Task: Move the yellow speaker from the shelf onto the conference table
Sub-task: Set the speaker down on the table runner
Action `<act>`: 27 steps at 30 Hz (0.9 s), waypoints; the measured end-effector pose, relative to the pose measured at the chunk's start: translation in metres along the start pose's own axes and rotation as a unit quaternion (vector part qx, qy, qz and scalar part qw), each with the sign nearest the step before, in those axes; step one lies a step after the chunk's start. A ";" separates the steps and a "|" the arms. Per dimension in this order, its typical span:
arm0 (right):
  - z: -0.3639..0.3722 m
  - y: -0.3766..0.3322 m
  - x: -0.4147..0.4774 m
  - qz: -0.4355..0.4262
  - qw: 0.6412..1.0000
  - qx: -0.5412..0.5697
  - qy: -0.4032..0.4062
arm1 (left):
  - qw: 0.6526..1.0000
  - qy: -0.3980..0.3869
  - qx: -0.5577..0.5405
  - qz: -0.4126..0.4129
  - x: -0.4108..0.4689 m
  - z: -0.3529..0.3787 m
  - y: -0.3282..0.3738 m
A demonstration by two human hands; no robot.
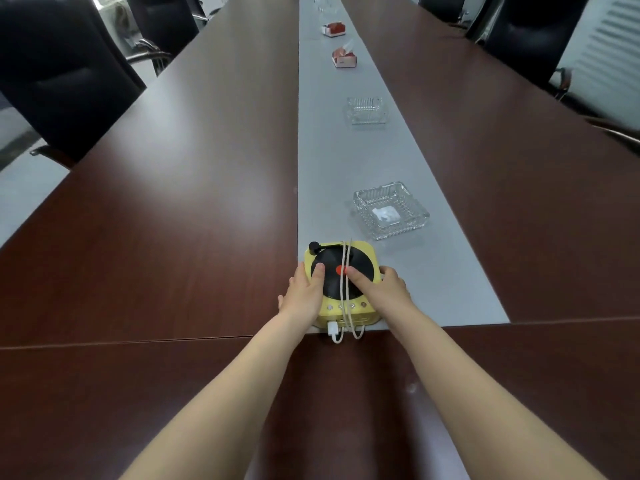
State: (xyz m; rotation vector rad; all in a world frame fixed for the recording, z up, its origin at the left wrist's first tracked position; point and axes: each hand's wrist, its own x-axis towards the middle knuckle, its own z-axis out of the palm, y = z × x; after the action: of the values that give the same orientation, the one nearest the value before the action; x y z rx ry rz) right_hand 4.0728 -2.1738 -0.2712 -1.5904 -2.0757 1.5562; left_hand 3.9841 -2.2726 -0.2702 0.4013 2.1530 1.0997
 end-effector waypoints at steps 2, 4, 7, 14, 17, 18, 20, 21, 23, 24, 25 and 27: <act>-0.005 -0.003 -0.001 0.007 0.997 0.073 -0.019 | 0.999 0.009 -0.032 -0.014 -0.003 -0.005 0.002; -0.012 -0.008 -0.004 0.000 0.995 0.100 -0.024 | 0.998 0.022 -0.057 -0.026 -0.005 -0.008 0.004; -0.020 -0.017 -0.006 -0.018 0.992 0.126 -0.018 | 0.995 0.033 -0.083 -0.038 -0.010 -0.014 0.006; -0.030 -0.012 -0.013 0.021 0.958 0.284 -0.045 | 0.987 0.026 -0.153 -0.048 -0.016 -0.011 0.003; -0.020 -0.003 -0.017 0.032 0.943 0.326 -0.064 | 0.982 0.018 -0.182 -0.052 -0.019 -0.003 0.002; -0.017 0.001 -0.016 0.031 0.940 0.335 -0.066 | 0.982 0.013 -0.184 -0.045 -0.020 0.000 0.002; -0.014 0.006 -0.013 0.027 0.937 0.341 -0.066 | 0.981 0.012 -0.192 -0.023 -0.022 0.005 0.002; -0.012 0.008 -0.011 0.025 0.938 0.340 -0.066 | 0.980 0.013 -0.198 -0.015 -0.022 0.006 0.002; -0.008 0.014 -0.007 0.020 0.940 0.332 -0.072 | 0.979 0.016 -0.201 -0.015 -0.021 0.007 0.000; -0.006 0.016 -0.006 0.018 0.941 0.331 -0.073 | 0.979 0.017 -0.202 -0.017 -0.021 0.008 -0.001; -0.003 0.018 -0.006 0.018 0.941 0.331 -0.071 | 0.978 0.020 -0.206 -0.018 -0.019 0.009 -0.003; 0.003 0.021 -0.007 0.015 0.940 0.334 -0.063 | 0.976 0.026 -0.214 -0.021 -0.016 0.011 -0.004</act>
State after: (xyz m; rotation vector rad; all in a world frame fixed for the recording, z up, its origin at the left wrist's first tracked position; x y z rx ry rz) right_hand 4.0880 -2.1822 -0.2847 -1.2857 -1.3226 2.1063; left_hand 4.0035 -2.2771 -0.2713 0.1285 1.8863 1.5160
